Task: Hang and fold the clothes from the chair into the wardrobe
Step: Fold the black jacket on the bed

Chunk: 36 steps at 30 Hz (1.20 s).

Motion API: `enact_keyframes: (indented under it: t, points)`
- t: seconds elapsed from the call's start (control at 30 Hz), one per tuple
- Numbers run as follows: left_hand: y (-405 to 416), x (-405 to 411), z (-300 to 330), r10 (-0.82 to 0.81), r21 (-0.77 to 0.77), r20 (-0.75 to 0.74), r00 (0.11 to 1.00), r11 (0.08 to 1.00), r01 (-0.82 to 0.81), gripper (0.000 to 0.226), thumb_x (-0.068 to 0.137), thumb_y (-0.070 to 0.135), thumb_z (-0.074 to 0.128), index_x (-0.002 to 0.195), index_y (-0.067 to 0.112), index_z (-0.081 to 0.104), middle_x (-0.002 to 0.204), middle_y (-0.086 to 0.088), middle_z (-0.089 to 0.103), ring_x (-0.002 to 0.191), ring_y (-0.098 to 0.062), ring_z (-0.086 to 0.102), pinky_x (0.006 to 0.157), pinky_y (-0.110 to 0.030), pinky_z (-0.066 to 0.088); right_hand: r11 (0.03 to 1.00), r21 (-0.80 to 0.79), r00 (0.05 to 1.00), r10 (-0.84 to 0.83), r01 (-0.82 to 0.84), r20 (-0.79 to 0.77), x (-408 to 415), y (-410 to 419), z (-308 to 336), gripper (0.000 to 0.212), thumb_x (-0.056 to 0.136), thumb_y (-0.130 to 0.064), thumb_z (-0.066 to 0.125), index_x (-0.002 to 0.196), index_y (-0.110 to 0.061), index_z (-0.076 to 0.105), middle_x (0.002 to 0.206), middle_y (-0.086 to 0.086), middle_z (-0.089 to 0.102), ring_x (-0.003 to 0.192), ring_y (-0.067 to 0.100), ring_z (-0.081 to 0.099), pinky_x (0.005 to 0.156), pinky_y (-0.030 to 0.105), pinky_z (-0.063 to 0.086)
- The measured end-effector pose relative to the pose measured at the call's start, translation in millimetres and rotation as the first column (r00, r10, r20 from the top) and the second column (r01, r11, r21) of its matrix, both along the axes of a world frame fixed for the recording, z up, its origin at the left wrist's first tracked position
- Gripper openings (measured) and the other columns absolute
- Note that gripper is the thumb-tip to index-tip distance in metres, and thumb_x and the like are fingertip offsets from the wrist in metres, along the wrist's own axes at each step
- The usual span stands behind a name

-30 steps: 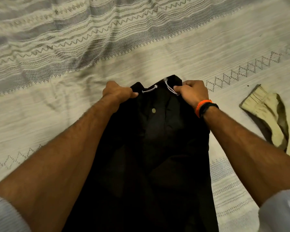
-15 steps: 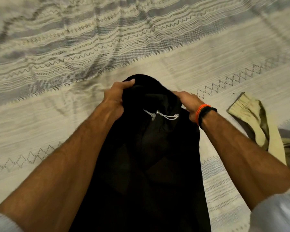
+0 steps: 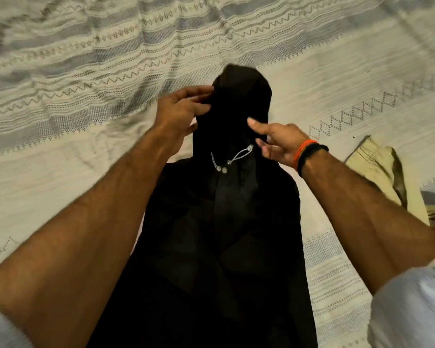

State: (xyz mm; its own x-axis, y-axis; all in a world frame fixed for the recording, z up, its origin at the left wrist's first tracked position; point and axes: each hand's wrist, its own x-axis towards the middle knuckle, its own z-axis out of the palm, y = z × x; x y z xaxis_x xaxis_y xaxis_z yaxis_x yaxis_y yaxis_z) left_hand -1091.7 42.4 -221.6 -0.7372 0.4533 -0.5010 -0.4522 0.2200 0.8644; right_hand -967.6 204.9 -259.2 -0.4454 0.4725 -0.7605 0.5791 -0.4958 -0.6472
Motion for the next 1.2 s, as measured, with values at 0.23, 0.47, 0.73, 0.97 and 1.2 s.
enact_keyframes:
  t: [0.23,0.47,0.73,0.97,1.2]
  points:
    - [-6,3,-23,0.106,0.034,0.089,0.990,0.993,-0.109,0.024,0.097,-0.002,0.050,0.110,0.014,0.064,0.097,0.002,0.069,0.086,-0.010,0.066,0.076,-0.024,0.053,0.848,0.493,0.972,0.099,-0.195,0.215,-6,-6,-21,0.060,0.078,-0.035,0.080,0.126,-0.010,0.055,0.129,0.008,0.061,0.122,0.026,0.056,0.102,0.030,0.044]
    - [37,33,-71,-0.752,-0.654,0.033,0.659,0.482,0.583,0.063,0.103,0.029,0.046,0.158,0.023,0.014,0.163,-0.018,-0.006,0.150,-0.035,-0.007,0.123,-0.044,0.002,0.827,0.533,0.974,0.071,-0.179,0.217,-4,-1,-49,0.046,0.082,-0.020,0.070,0.127,-0.014,0.062,0.125,0.004,0.065,0.119,0.022,0.058,0.098,0.024,0.042]
    - [36,18,-80,-0.302,-0.556,-0.572,0.763,0.826,-0.091,0.030,0.090,0.025,0.066,0.119,0.021,0.067,0.122,0.000,0.066,0.118,-0.017,0.058,0.100,-0.025,0.043,0.775,0.632,0.996,-0.068,0.012,0.064,-1,15,-68,0.037,0.088,-0.040,0.069,0.111,-0.012,0.069,0.100,0.001,0.068,0.095,0.014,0.063,0.074,0.012,0.043]
    - [24,-12,-91,-0.163,-0.587,-0.212,0.964,0.809,0.008,0.061,0.077,0.032,0.082,0.126,0.010,0.053,0.126,-0.006,0.059,0.117,-0.022,0.058,0.099,-0.031,0.048,0.842,0.540,0.996,-0.055,0.011,0.066,-5,22,-78,0.047,0.079,-0.035,0.080,0.116,-0.010,0.064,0.114,0.006,0.068,0.107,0.019,0.064,0.100,0.033,0.049]
    - [28,-34,-91,0.068,-0.370,0.086,0.994,0.929,-0.032,0.044,0.075,0.006,0.078,0.117,0.010,0.065,0.104,-0.007,0.071,0.095,-0.023,0.070,0.073,-0.035,0.061,0.990,0.121,0.989,-0.062,0.079,-0.137,-9,28,-64,0.018,0.085,-0.001,0.067,0.102,-0.004,0.072,0.090,0.008,0.074,0.072,0.014,0.070,0.062,0.022,0.054]
